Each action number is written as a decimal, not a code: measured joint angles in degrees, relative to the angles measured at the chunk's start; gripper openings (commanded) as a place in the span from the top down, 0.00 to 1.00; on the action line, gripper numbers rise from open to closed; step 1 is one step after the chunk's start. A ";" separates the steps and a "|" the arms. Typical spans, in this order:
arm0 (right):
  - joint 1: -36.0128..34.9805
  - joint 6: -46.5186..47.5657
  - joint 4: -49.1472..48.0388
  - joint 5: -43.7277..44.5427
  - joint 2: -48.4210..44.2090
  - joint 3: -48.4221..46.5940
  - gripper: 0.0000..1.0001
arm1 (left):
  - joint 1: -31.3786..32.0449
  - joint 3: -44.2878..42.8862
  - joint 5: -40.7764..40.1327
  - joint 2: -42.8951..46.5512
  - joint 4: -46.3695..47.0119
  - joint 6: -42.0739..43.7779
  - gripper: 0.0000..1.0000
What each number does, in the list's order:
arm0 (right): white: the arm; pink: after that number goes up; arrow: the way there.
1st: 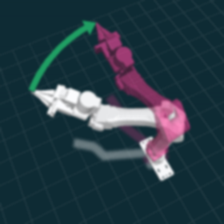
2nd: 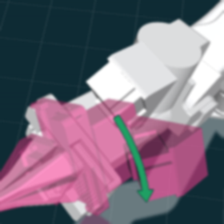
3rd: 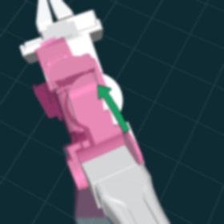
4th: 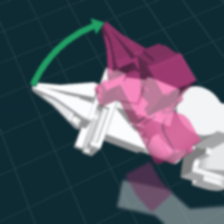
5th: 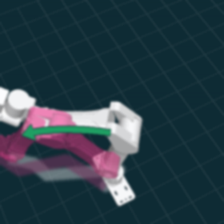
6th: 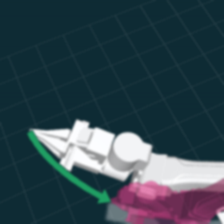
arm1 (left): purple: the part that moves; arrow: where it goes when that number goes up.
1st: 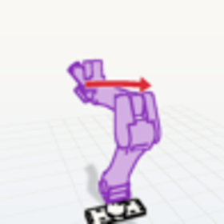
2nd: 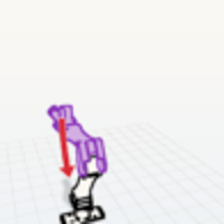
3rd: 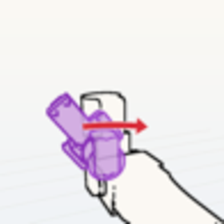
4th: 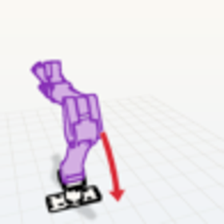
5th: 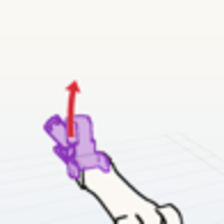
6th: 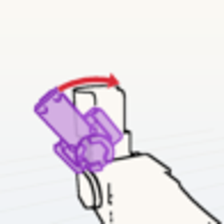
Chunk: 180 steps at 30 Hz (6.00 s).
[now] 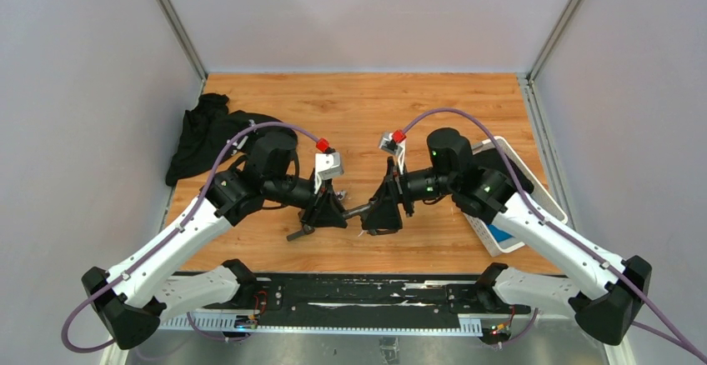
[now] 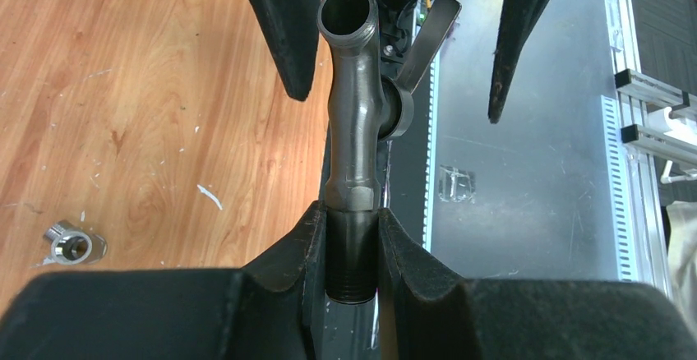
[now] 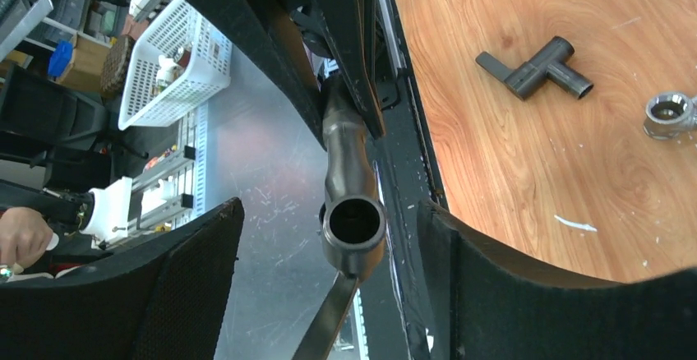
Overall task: Install the water faucets
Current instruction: Adjust the water faucet at the center of the board, then pick up the adaptor at the center of the board.
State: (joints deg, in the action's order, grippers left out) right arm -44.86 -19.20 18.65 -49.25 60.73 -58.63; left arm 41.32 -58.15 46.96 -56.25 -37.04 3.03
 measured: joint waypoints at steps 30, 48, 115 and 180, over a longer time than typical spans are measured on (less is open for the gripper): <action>-4.31 -11.45 -18.84 4.68 1.99 8.07 0.64 | 0.00 0.00 -0.37 0.07 -0.04 0.02 1.00; -4.31 -12.46 -20.83 4.83 1.68 10.47 1.00 | 0.00 -0.02 -0.68 0.04 -0.83 -0.33 1.00; 9.62 -12.48 8.94 44.41 -10.78 12.09 1.00 | -0.70 4.02 -52.43 -15.30 9.94 -19.02 0.01; 9.60 -9.38 4.94 35.95 -11.10 12.81 1.00 | -0.15 -9.46 -45.55 -42.07 0.42 -13.33 1.00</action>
State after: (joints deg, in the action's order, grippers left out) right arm -35.27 -28.58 23.59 -13.30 49.63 -45.82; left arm 41.17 -67.61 1.41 -98.32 -36.62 -10.31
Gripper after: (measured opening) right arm 0.314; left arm 0.336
